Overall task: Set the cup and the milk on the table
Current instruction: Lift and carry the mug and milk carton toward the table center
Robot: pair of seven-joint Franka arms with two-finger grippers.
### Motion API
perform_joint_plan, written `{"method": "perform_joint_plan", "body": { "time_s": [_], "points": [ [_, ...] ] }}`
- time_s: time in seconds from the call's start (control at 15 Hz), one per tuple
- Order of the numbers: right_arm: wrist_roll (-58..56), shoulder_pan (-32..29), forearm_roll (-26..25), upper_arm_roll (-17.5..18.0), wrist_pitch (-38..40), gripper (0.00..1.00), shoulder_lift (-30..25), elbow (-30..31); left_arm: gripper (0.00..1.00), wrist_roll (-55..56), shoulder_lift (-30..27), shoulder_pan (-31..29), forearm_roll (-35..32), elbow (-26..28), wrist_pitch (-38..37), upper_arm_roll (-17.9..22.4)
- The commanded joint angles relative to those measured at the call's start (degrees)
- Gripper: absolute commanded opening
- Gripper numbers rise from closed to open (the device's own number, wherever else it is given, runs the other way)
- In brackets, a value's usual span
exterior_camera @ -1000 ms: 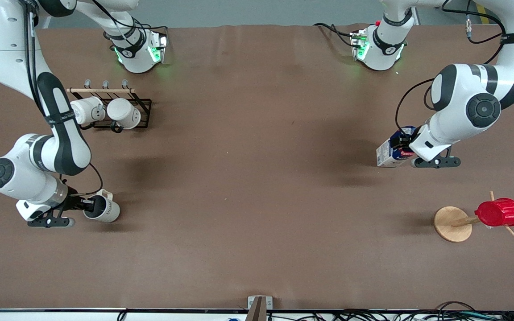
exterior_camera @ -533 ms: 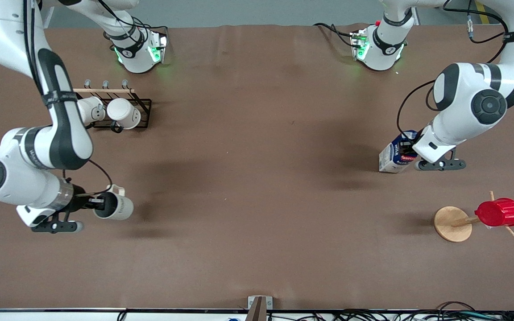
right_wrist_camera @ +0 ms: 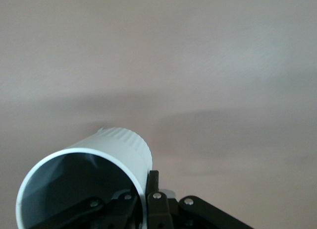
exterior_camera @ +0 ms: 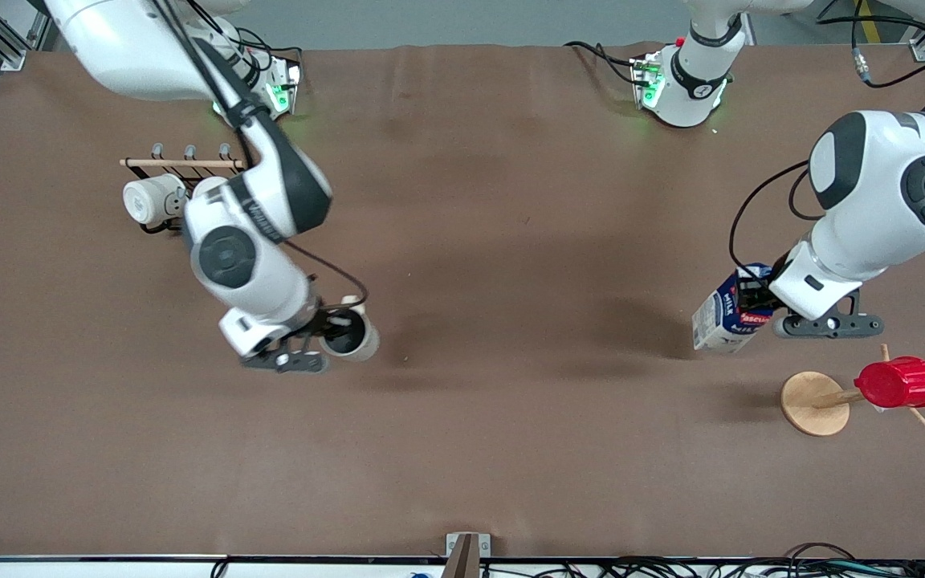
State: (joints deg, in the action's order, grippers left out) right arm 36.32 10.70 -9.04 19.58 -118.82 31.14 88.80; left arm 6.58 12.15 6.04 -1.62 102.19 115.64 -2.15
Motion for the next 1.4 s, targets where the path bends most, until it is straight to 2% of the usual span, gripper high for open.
{"method": "perform_joint_plan", "body": {
  "time_s": [0.0,0.2,0.33,0.67,0.93,1.0,1.07,1.13,1.2,1.33],
  "points": [
    [8.7,1.8,-4.8,3.5,-4.5,0.0,2.9,0.4,0.04,0.4,6.6,2.4,-1.0,-11.0,-4.6,-0.1],
    [18.0,5.5,-10.9,3.5,-9.4,0.0,6.9,0.4,0.01,1.1,11.0,6.8,-0.2,-17.0,-5.5,-0.1],
    [21.8,6.2,-11.5,4.2,-10.8,0.0,8.3,0.4,0.01,4.3,13.4,10.3,-0.5,-18.8,-5.6,-0.1],
    [24.9,8.5,-15.6,4.6,-11.1,0.01,10.4,0.8,0.02,14.4,16.7,17.3,0.0,-20.8,-7.4,-0.2],
    [25.0,9.8,-15.8,4.8,-13.1,0.05,11.7,0.9,0.02,20.9,16.9,22.0,0.5,-21.0,-7.9,-0.2],
    [25.0,9.9,-15.8,4.9,-14.3,0.09,11.7,1.2,0.03,22.1,17.1,23.3,0.6,-21.0,-7.9,-0.2],
    [25.0,9.3,-15.8,4.9,-14.3,0.34,11.7,1.2,0.05,23.1,17.6,24.3,0.6,-21.0,-7.6,-0.3],
    [25.0,9.3,-15.8,4.8,-14.2,0.82,11.6,1.2,0.05,24.1,18.3,25.4,0.7,-21.2,-7.5,-0.3],
    [24.9,9.3,-15.8,4.8,-13.9,1.0,11.3,1.1,0.05,24.7,19.3,26.2,1.0,-22.3,-7.4,-0.3],
    [24.9,9.0,-15.6,4.9,-13.1,1.0,10.7,1.1,0.05,25.7,21.8,26.8,2.8,-25.2,-7.4,-0.3]
  ]
}}
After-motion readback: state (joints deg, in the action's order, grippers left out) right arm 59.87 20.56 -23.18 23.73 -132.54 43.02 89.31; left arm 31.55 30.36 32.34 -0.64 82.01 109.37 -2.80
